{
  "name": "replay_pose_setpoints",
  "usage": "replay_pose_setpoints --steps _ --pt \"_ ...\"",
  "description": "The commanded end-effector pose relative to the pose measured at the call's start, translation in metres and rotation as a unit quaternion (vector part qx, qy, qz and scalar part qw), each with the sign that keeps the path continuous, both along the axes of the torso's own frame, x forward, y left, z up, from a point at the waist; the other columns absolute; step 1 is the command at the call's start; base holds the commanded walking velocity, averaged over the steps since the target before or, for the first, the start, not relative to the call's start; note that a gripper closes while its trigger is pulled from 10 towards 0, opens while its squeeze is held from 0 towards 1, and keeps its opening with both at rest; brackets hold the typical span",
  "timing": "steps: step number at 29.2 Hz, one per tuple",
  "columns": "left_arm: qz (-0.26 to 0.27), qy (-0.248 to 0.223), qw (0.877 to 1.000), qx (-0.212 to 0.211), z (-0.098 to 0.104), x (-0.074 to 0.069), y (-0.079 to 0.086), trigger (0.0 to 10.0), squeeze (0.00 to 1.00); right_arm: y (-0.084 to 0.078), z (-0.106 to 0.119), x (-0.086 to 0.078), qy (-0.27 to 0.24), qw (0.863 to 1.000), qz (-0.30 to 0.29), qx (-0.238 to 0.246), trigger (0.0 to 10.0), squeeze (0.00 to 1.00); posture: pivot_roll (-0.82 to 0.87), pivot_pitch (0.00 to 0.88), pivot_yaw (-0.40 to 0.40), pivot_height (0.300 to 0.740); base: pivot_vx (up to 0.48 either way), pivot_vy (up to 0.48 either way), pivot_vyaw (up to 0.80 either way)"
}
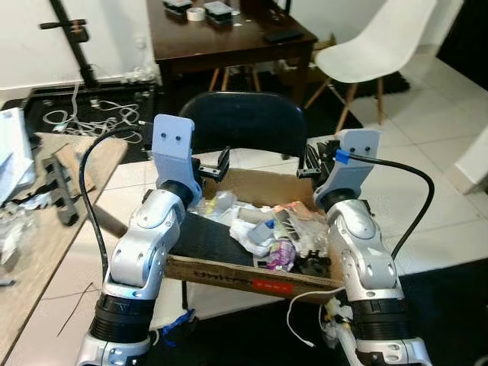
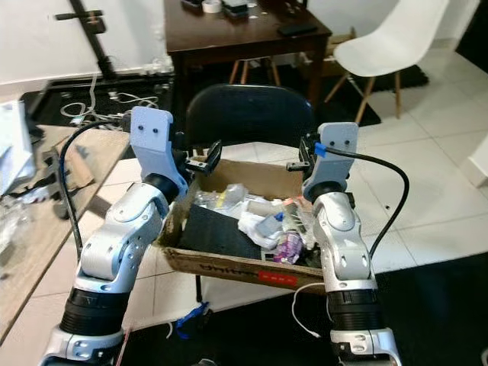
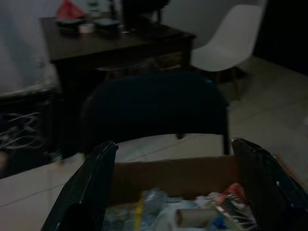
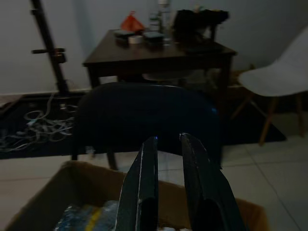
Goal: Picking trash to rubbish bin
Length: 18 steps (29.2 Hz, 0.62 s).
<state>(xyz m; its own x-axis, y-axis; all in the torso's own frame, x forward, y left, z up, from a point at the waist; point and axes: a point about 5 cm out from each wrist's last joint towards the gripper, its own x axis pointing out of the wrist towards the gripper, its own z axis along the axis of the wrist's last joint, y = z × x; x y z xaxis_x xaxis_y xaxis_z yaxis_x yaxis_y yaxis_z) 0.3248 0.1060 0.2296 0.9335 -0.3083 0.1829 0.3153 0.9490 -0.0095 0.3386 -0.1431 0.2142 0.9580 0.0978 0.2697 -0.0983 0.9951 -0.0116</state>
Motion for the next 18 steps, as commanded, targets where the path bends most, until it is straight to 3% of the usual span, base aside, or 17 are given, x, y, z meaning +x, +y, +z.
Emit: replay_pose_setpoints --steps 1,7,18 --pt "0.019 0.001 1.000 0.002 -0.001 0.003 0.006 10.0 0.00 0.003 -0.001 0.000 0.003 1.000 0.006 -0.007 10.0 0.00 0.04 0.129 0.044 0.740 0.000 0.000 0.80" --pt "0.059 0.014 0.998 -0.004 -0.005 0.006 0.015 10.0 0.00 0.004 -0.002 0.000 0.005 1.000 0.009 -0.011 10.0 0.00 0.03 0.130 0.035 0.740 0.000 0.000 0.80" --pt "0.069 0.017 0.997 -0.006 -0.006 0.006 0.016 10.0 0.00 0.005 -0.001 0.001 0.004 1.000 0.012 -0.017 10.0 0.00 0.03 0.134 0.024 0.740 0.000 0.000 0.80"
